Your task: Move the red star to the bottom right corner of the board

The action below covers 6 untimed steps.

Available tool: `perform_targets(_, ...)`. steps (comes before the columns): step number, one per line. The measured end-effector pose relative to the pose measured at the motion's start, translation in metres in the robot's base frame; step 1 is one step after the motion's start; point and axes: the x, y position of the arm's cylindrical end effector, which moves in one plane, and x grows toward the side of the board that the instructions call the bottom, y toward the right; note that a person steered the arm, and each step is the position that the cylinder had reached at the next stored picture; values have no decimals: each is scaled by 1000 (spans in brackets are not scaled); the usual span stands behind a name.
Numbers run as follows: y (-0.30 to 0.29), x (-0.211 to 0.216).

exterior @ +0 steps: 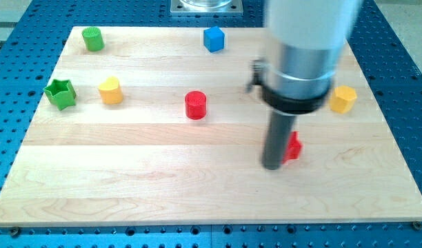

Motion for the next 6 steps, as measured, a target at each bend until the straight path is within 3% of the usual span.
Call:
perform_targets(1, -77, -30)
perform_targets(2, 4, -47)
perform_targets(5, 49, 46)
perform_targets(6, 48, 46)
